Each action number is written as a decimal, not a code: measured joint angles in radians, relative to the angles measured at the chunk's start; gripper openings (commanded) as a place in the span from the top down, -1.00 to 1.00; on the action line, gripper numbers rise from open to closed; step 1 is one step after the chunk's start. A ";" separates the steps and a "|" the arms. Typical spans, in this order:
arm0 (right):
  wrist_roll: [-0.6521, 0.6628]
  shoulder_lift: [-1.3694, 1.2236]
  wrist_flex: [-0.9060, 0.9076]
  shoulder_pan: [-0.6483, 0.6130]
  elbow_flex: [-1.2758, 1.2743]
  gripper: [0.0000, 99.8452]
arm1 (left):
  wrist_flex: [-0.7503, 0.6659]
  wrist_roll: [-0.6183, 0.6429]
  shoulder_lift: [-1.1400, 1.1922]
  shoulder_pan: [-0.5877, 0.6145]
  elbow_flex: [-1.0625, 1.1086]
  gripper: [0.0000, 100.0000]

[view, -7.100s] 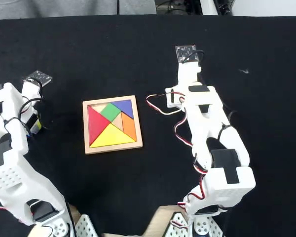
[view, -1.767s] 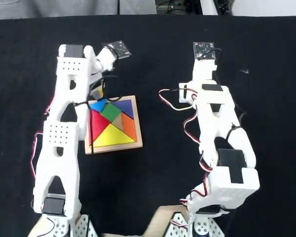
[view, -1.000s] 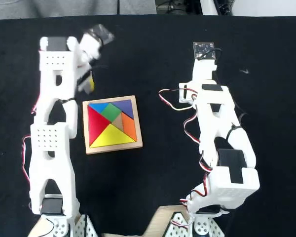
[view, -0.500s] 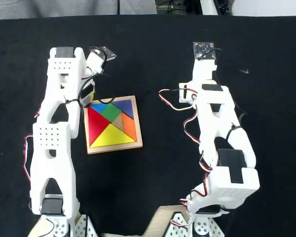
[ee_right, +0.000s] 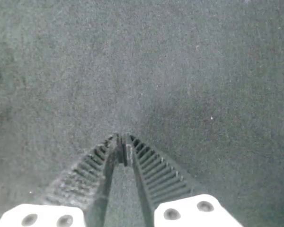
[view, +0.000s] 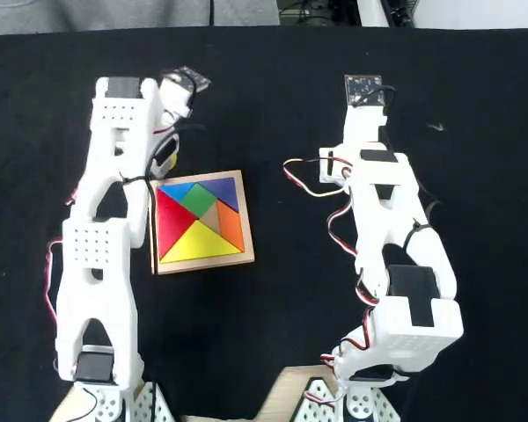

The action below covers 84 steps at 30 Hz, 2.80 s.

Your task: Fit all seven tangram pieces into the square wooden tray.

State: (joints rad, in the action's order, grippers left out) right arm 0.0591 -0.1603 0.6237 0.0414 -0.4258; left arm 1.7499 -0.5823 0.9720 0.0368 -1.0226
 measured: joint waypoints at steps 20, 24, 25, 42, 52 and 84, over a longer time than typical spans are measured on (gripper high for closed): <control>0.000 0.000 0.000 0.000 0.000 0.98 | -0.126 0.077 -0.084 0.018 0.402 0.89; 0.000 0.000 0.000 0.000 0.000 0.98 | -0.115 0.086 -0.081 0.005 0.368 0.89; 0.000 0.000 0.000 0.000 0.000 0.98 | -0.110 0.086 -0.081 0.000 0.359 0.89; 0.031 0.137 0.261 -0.187 0.012 0.98 | -0.006 0.086 -0.117 0.109 0.178 0.91; 0.091 -0.049 0.276 -0.420 0.124 0.98 | -0.066 0.051 -0.539 0.229 0.609 0.94; 0.100 -0.621 0.539 -0.643 0.944 0.98 | -0.891 0.338 -1.091 0.437 1.703 0.93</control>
State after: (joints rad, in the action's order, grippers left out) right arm 0.1588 -0.7818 1.1623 -0.6015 0.5178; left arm 0.8585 -0.2447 -0.1189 0.4741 0.6805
